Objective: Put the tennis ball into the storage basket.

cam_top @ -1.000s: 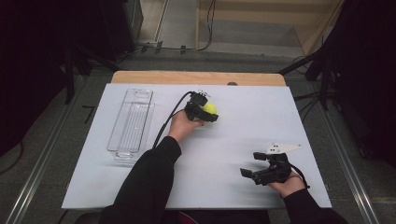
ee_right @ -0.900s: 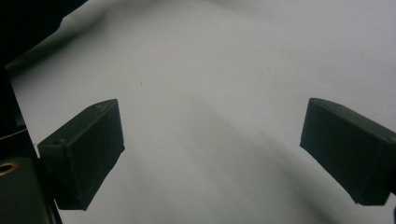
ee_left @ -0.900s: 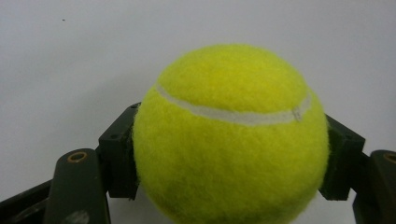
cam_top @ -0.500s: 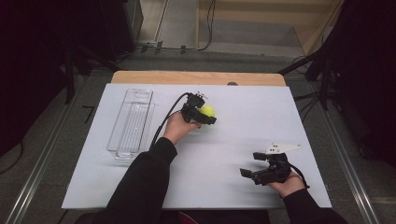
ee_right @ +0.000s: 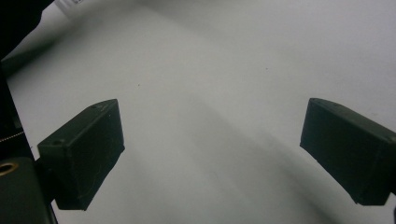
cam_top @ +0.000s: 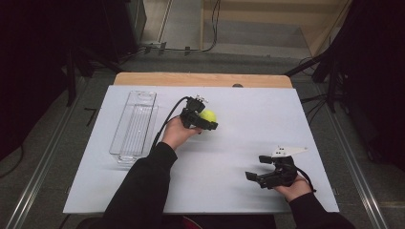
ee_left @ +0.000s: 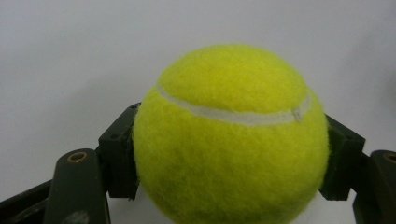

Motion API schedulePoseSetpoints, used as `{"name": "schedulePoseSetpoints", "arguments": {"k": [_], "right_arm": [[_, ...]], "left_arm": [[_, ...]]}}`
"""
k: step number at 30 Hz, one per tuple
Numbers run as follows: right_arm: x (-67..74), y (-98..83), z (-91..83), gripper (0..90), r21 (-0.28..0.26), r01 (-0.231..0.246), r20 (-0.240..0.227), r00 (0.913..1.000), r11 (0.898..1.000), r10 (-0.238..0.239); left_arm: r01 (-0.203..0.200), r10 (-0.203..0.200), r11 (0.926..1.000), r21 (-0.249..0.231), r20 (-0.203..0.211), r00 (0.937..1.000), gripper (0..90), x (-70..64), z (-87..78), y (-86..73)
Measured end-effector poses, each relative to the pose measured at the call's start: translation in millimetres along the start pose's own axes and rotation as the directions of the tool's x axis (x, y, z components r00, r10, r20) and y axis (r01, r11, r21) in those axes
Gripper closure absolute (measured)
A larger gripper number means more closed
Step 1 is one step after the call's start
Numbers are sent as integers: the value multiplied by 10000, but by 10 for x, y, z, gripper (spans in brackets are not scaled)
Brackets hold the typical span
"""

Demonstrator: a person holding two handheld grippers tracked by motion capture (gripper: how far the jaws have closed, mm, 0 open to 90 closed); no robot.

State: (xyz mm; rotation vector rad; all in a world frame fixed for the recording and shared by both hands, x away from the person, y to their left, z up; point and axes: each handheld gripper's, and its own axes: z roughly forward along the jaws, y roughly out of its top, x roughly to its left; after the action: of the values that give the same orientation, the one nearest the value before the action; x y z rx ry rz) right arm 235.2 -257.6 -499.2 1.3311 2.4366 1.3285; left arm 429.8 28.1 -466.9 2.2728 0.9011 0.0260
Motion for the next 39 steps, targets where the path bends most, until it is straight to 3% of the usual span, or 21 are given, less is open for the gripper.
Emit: {"name": "schedulePoseSetpoints", "arguments": {"k": [5,14,31,39], "right_arm": [[-3,-3,-1,46,-27,-35,-44,10000,10000,35],[8,5,-4,46,-45,-13,-96,10000,10000,13],[16,5,-32,46,-93,46,-87,10000,9999,-47],[8,1,-33,45,-93,57,-84,9999,9999,-58]], "left_arm": [[45,-45,10000,73,56,10000,265,-20,-55,-59],[-238,237,9995,198,77,9997,264,-88,-163,-133],[-677,672,9974,253,221,9975,264,-184,-380,-111],[-534,530,9985,105,330,9980,264,-193,-524,-77]]}}
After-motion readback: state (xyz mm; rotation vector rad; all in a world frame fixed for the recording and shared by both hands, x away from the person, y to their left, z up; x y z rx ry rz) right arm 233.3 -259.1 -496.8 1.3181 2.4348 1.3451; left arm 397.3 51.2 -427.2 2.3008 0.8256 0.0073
